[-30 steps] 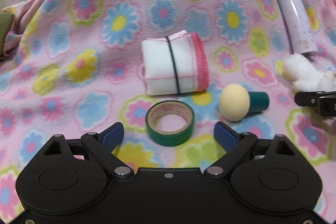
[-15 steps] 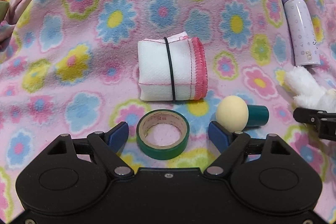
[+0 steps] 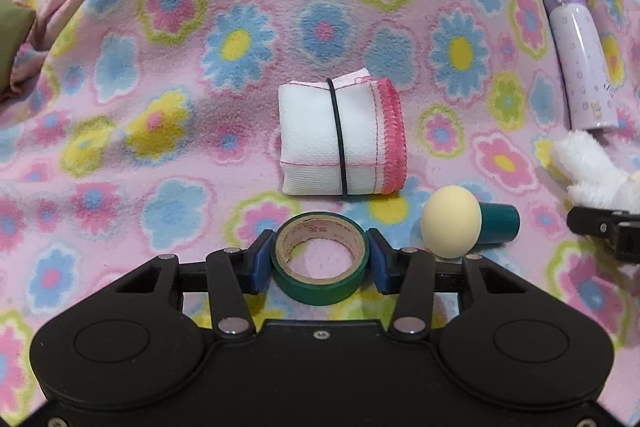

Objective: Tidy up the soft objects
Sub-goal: 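Grasp the green tape roll with the left gripper while the right gripper holds the bunny, then carry the bunny and green tape over the woven basket with both grippers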

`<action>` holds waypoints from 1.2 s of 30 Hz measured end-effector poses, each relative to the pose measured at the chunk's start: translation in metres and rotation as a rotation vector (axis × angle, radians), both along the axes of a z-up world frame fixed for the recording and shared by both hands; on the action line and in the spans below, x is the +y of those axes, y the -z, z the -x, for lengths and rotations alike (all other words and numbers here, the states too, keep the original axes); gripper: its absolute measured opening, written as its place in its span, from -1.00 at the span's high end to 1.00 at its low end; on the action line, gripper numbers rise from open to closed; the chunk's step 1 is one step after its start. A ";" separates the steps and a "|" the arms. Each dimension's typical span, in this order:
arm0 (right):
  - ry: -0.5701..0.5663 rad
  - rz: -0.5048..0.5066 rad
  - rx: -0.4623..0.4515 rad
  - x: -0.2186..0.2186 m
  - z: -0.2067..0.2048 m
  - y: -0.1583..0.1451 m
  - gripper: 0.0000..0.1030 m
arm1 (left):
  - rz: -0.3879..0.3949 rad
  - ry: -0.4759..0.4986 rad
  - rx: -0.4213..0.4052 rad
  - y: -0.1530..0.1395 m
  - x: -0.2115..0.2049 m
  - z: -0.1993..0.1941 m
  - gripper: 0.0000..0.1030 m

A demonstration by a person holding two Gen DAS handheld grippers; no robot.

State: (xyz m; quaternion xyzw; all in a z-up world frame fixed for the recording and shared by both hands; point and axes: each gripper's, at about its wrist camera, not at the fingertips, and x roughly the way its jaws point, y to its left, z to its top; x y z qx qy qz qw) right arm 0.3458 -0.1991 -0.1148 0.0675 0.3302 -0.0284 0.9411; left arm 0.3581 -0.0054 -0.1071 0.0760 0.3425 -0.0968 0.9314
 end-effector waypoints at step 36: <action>-0.041 -0.227 -0.068 -0.008 0.240 -0.136 0.01 | 0.073 -0.138 -0.061 -0.121 -0.021 0.255 0.08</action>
